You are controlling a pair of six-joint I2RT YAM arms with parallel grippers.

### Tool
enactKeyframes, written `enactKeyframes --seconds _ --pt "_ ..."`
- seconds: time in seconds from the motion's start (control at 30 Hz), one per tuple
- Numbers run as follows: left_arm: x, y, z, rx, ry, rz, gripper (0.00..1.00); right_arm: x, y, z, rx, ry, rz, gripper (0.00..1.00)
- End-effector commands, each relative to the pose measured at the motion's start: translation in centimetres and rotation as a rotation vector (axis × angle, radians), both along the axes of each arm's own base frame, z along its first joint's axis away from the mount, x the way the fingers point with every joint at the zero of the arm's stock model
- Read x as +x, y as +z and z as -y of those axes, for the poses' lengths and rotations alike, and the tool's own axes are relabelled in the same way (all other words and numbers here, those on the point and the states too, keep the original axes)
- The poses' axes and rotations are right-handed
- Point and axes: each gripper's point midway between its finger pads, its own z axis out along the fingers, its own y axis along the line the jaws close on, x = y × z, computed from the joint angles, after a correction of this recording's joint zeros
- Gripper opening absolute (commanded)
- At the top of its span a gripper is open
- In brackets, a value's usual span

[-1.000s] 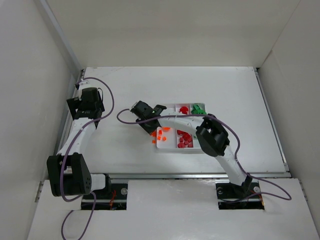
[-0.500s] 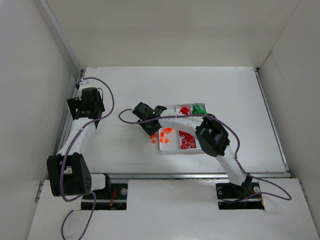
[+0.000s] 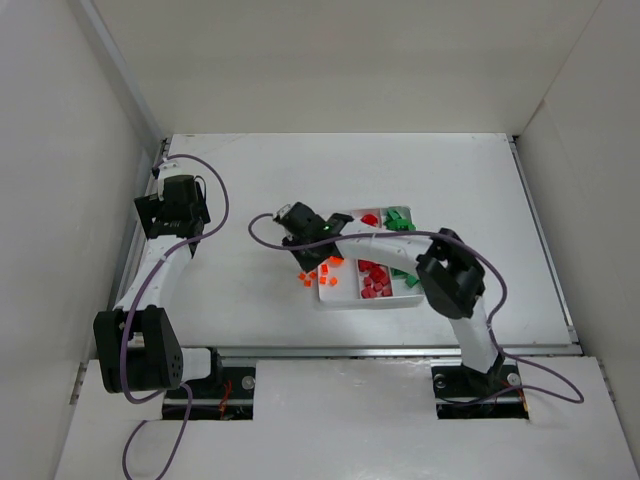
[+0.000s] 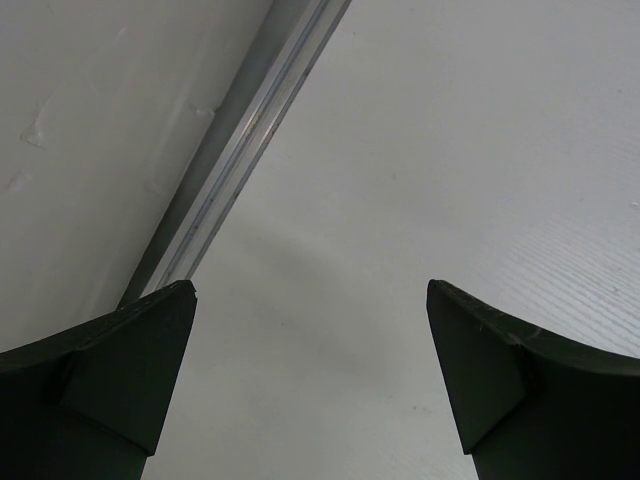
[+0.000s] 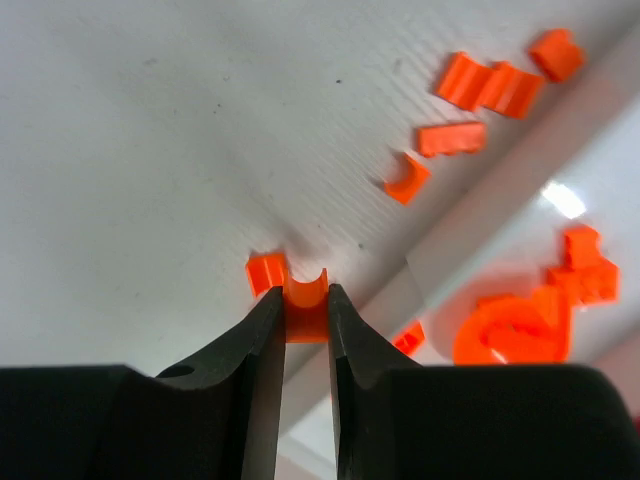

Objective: Sort the legos into containers by color

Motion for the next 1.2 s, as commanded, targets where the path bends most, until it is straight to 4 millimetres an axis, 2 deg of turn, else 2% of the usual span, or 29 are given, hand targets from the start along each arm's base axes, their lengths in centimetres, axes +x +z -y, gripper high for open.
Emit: enactKeyframes --seconds 0.0,0.03,0.13,0.27,0.33,0.47,0.57,0.6,0.7,0.73,0.8,0.83,0.87,0.93,0.97,1.0,1.03,1.07,1.1,1.17 --pt "0.0 0.6 -0.2 0.006 0.006 0.029 1.00 3.5 10.1 -0.9 0.343 -0.106 0.143 0.00" --pt "0.0 0.6 -0.2 0.006 0.006 0.029 1.00 5.4 10.9 0.5 0.382 -0.168 0.163 0.00" --pt "0.0 0.6 -0.2 0.006 0.006 0.029 1.00 7.4 11.2 3.5 0.374 -0.289 0.187 0.00" --pt "0.0 0.6 -0.2 0.006 0.006 0.029 1.00 9.7 7.9 7.1 0.254 -0.381 0.122 0.00" --pt "0.0 0.6 -0.2 0.006 0.006 0.029 1.00 10.4 6.7 7.3 0.222 -0.377 0.113 0.00" --pt "0.0 0.6 -0.2 0.006 0.006 0.029 1.00 11.1 7.2 7.3 0.204 -0.371 0.136 0.32" --pt "0.0 0.6 -0.2 0.006 0.006 0.029 1.00 11.4 7.6 7.2 0.203 -0.356 0.149 0.45" --pt "0.0 0.6 -0.2 0.006 0.006 0.029 1.00 11.3 7.8 7.2 0.202 -0.356 0.148 0.53" --pt "0.0 0.6 -0.2 0.006 0.006 0.029 1.00 11.4 8.7 7.4 0.199 -0.328 0.172 0.61" --pt "0.0 0.6 -0.2 0.006 0.006 0.029 1.00 10.6 8.7 6.4 0.193 -0.291 0.175 0.61" --pt "0.0 0.6 -0.2 0.006 0.006 0.029 1.00 9.7 10.3 5.2 0.178 -0.195 0.229 0.61" --pt "0.0 0.6 -0.2 0.006 0.006 0.029 1.00 8.9 10.3 4.4 0.161 -0.139 0.241 0.61" --pt "0.0 0.6 -0.2 0.006 0.006 0.029 1.00 6.9 11.0 2.0 0.177 -0.038 0.251 0.61" --pt "0.0 0.6 -0.2 0.006 0.006 0.029 1.00 4.8 10.5 0.4 0.132 0.103 0.274 0.59" --pt "0.0 0.6 -0.2 0.006 0.006 0.029 1.00 3.0 9.7 -0.8 0.116 0.160 0.266 0.58" --pt "0.0 0.6 -0.2 0.006 0.006 0.029 1.00 2.2 8.4 -1.1 0.093 0.191 0.237 0.56" --pt "0.0 0.6 -0.2 0.006 0.006 0.029 1.00 2.0 7.8 -1.3 0.092 0.200 0.221 0.55" --pt "0.0 0.6 -0.2 0.006 0.006 0.029 1.00 1.0 7.1 -1.8 0.096 0.231 0.185 0.53" --pt "0.0 0.6 -0.2 0.006 0.006 0.029 1.00 0.8 7.1 -2.0 0.109 0.229 0.171 0.53" --pt "0.0 0.6 -0.2 0.006 0.006 0.029 1.00 0.2 5.3 -2.0 0.101 0.226 0.123 0.53"
